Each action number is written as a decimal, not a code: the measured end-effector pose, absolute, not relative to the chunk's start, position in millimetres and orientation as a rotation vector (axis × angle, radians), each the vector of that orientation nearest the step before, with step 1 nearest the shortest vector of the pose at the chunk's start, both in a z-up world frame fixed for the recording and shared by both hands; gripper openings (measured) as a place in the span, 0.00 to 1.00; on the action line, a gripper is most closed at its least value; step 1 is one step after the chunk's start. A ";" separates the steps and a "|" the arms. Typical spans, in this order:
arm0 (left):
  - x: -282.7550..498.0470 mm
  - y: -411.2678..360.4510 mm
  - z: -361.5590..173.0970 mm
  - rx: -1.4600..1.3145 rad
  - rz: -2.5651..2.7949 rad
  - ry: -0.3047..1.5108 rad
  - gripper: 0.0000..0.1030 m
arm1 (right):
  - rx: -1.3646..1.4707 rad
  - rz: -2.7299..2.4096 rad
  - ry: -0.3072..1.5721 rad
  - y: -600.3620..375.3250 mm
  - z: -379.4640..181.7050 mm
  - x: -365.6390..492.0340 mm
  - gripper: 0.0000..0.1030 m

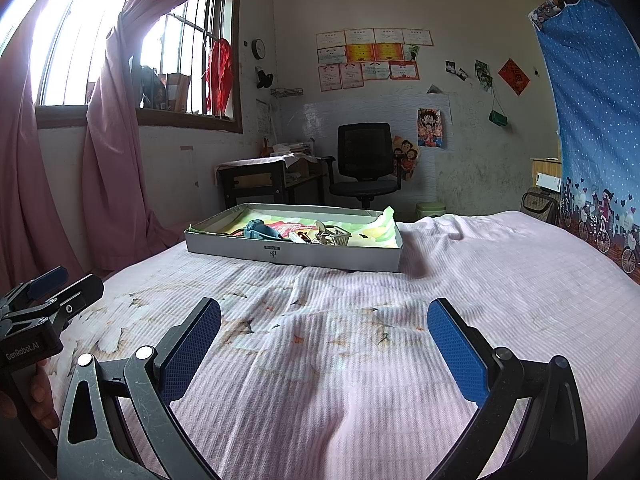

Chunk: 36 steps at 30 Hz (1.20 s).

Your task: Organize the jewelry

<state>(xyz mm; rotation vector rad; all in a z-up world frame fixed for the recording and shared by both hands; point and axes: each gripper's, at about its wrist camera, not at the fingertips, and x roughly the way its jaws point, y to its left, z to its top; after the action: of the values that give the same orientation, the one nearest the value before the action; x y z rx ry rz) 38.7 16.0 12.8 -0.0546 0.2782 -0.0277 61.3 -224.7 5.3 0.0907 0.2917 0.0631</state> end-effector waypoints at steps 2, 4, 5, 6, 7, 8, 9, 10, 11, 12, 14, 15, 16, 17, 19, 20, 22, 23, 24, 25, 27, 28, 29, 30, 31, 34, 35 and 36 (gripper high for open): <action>38.5 16.0 13.4 -0.054 -0.028 0.278 0.99 | 0.091 0.063 0.292 -224.7 5.2 61.2 0.99; 38.5 15.7 13.5 -0.053 -0.028 0.278 0.99 | 0.091 0.063 0.292 -224.7 5.4 61.0 0.99; 38.4 15.7 13.5 -0.053 -0.028 0.278 0.99 | 0.091 0.063 0.291 -224.7 5.3 61.3 0.99; 38.6 15.0 13.9 -0.053 -0.028 0.278 0.99 | 0.091 0.063 0.292 -224.7 5.3 61.4 0.99; 38.6 15.5 13.6 -0.053 -0.028 0.278 0.99 | 0.091 0.063 0.292 -224.6 5.3 61.2 0.99; 38.4 15.5 13.4 -0.053 -0.028 0.278 0.99 | 0.091 0.063 0.291 -224.7 5.4 61.3 0.99; 38.4 15.3 13.7 -0.052 -0.028 0.278 0.99 | 0.091 0.063 0.291 -224.7 5.3 61.4 0.99; 38.3 15.4 13.6 -0.052 -0.028 0.277 0.99 | 0.090 0.063 0.292 -224.6 5.3 61.2 0.99; 38.5 14.9 13.9 -0.052 -0.028 0.277 0.99 | 0.091 0.063 0.291 -224.7 5.3 61.3 0.99; 38.5 15.2 13.8 -0.053 -0.028 0.277 0.99 | 0.091 0.063 0.291 -224.7 5.4 61.1 0.99; 38.5 15.3 13.6 -0.053 -0.027 0.278 0.99 | 0.091 0.063 0.291 -224.8 5.3 61.3 0.99; 38.5 15.0 13.8 -0.054 -0.029 0.278 0.99 | 0.091 0.063 0.291 -224.8 5.4 61.3 0.99; 38.4 15.0 13.8 -0.054 -0.030 0.278 0.99 | 0.091 0.063 0.291 -224.8 5.4 61.3 0.99; 38.4 14.9 13.7 -0.055 -0.031 0.279 0.99 | 0.092 0.063 0.291 -224.7 5.3 61.1 0.99; 38.0 14.5 13.4 -0.051 -0.031 0.276 0.99 | 0.091 0.063 0.291 -224.8 5.4 61.3 0.99; 37.8 14.7 12.6 -0.050 -0.031 0.276 0.99 | 0.091 0.063 0.291 -224.8 5.4 61.3 0.99; 38.0 14.9 12.8 -0.052 -0.033 0.280 0.99 | 0.091 0.063 0.291 -224.8 5.4 61.1 0.99; 37.7 15.4 12.6 -0.052 -0.032 0.278 0.99 | 0.091 0.064 0.291 -224.8 5.4 61.1 0.99; 38.1 15.2 12.9 -0.051 -0.033 0.278 0.99 | 0.091 0.063 0.291 -224.8 5.4 61.2 0.99; 38.4 15.2 12.8 -0.051 -0.035 0.279 0.99 | 0.092 0.063 0.291 -224.9 5.4 61.2 0.99; 38.6 15.2 12.7 -0.052 -0.036 0.281 0.99 | 0.092 0.063 0.292 -224.9 5.4 61.2 0.99; 38.3 14.1 13.1 -0.051 -0.035 0.280 0.99 | 0.092 0.063 0.292 -224.9 5.4 61.2 0.99; 38.5 15.3 12.6 -0.052 -0.037 0.281 0.99 | 0.092 0.063 0.291 -224.9 5.4 61.3 0.99; 38.3 14.0 13.1 -0.051 -0.037 0.281 0.99 | 0.092 0.063 0.291 -224.9 5.4 61.2 0.99; 38.3 14.2 13.1 -0.052 -0.039 0.281 0.99 | 0.092 0.063 0.291 -224.9 5.4 61.2 0.99; 38.3 14.9 12.8 -0.048 -0.037 0.280 0.99 | 0.092 0.062 0.292 -225.0 5.4 61.3 0.99; 38.4 15.2 12.6 -0.048 -0.037 0.280 0.99 | 0.093 0.062 0.292 -225.0 5.2 61.6 0.99; 38.4 14.7 12.7 -0.048 -0.037 0.281 0.99 | 0.093 0.062 0.293 -224.6 5.1 61.6 0.99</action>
<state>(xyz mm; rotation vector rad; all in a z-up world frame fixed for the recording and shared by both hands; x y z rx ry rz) 38.4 14.7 12.7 -0.0485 0.2810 -0.0369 61.6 -224.6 5.1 0.0934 0.2927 0.0616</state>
